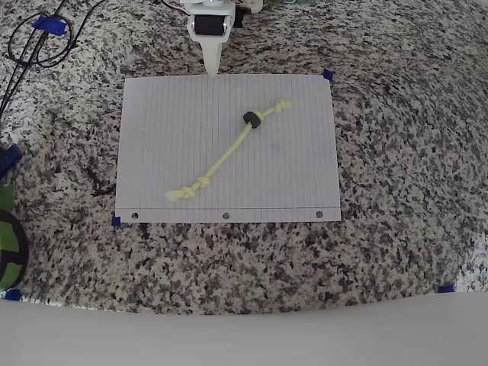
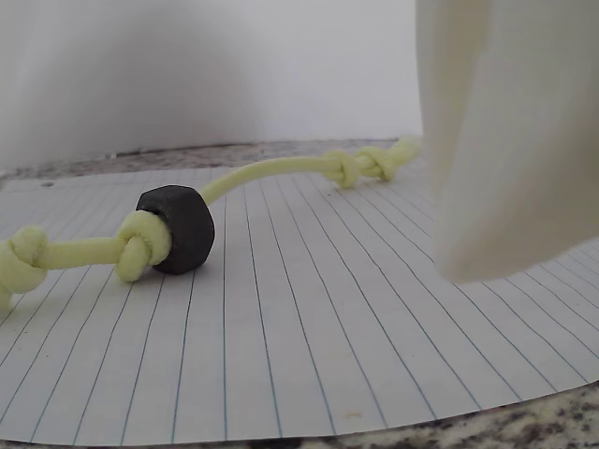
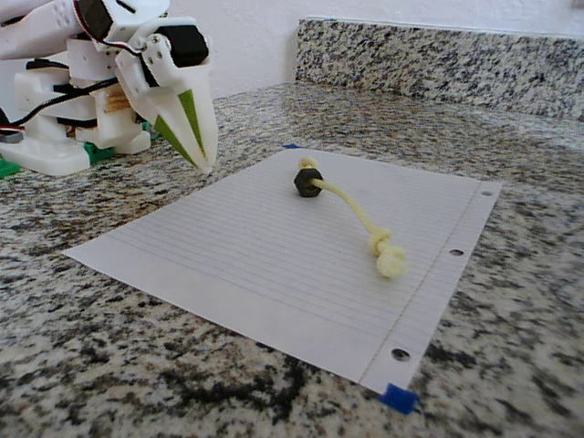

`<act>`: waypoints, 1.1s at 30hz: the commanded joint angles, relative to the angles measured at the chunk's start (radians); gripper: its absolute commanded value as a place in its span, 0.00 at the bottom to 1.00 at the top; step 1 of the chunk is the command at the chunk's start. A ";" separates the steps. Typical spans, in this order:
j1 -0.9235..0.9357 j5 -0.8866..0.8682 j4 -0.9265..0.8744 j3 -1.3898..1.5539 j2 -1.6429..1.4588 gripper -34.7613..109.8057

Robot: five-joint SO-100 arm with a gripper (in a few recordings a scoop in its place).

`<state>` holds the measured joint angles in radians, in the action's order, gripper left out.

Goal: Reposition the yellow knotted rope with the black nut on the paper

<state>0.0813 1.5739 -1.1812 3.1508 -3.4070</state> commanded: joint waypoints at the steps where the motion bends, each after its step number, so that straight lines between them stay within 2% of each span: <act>1: -0.008 0.000 -0.006 0.006 -0.003 0.24; 14: -0.025 -0.002 -0.008 0.006 -0.003 0.24; 25: -0.109 -0.002 -0.038 -0.014 0.002 0.24; 33: -0.153 -0.002 -0.018 -0.149 0.121 0.24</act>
<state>-0.0522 1.5739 -1.2195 3.0710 -3.3517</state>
